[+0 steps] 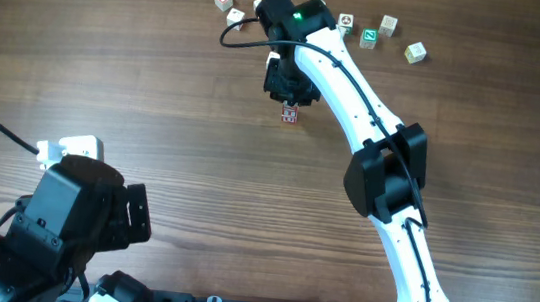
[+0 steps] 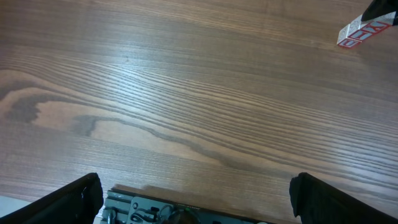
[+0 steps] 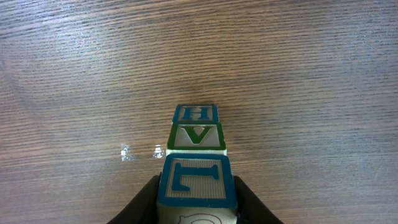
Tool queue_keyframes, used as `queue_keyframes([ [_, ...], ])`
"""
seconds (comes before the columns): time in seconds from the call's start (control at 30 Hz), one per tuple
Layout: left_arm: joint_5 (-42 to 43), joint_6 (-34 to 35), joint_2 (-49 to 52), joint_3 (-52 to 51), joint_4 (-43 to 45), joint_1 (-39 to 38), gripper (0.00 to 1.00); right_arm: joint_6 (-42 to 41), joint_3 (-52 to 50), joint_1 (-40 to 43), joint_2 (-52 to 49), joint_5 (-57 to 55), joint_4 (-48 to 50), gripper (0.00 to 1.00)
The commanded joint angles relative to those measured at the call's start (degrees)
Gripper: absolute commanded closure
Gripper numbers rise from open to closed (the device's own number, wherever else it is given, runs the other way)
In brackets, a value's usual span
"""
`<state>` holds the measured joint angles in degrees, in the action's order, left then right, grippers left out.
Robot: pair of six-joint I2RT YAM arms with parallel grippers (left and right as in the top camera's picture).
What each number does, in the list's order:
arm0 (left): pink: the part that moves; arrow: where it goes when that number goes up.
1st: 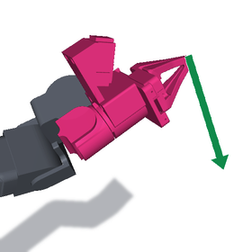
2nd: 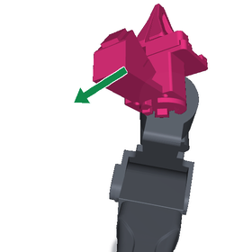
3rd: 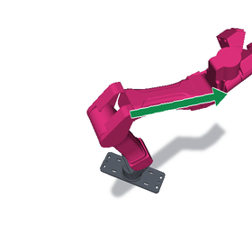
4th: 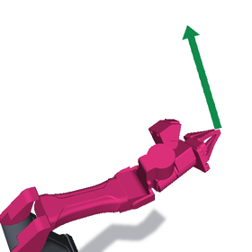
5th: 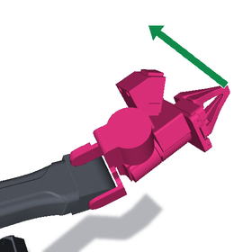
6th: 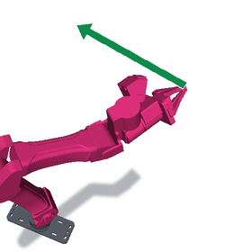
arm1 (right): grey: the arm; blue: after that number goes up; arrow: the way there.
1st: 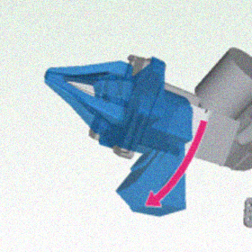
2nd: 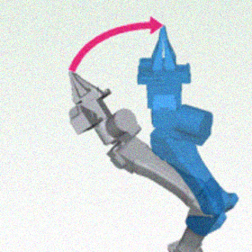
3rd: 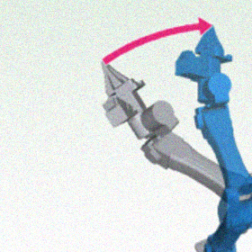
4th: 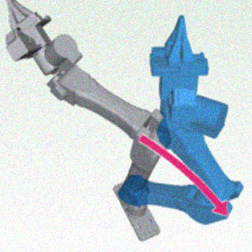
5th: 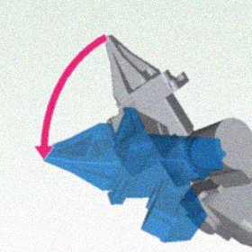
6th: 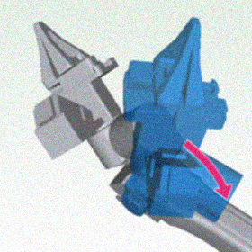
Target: Form a tower
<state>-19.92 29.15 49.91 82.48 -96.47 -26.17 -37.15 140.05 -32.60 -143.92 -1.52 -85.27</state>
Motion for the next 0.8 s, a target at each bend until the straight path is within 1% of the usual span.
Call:
queue_keyframes([
  [0.0, -0.9, -0.9, -0.2, 0.0, 0.0, 0.3, 0.00, 1.2, 0.0, -0.3, 1.6, -0.1, 0.1, 0.73],
  [0.1, -0.9, -0.9, -0.2, 0.0, 0.0, 0.3, 0.00, 1.1, 0.0, -0.3, 1.6, 0.1, 0.2, 0.69],
  [0.2, -0.9, -0.9, -0.2, 0.0, 0.0, 0.3, 0.00, 1.2, 0.0, -0.3, 1.6, 0.1, 0.2, 0.69],
  [0.77, -0.9, -0.9, -0.2, 0.0, 0.0, 0.3, 0.00, 2.9, 0.0, -0.3, 1.9, 0.3, 0.1, 0.76],
])
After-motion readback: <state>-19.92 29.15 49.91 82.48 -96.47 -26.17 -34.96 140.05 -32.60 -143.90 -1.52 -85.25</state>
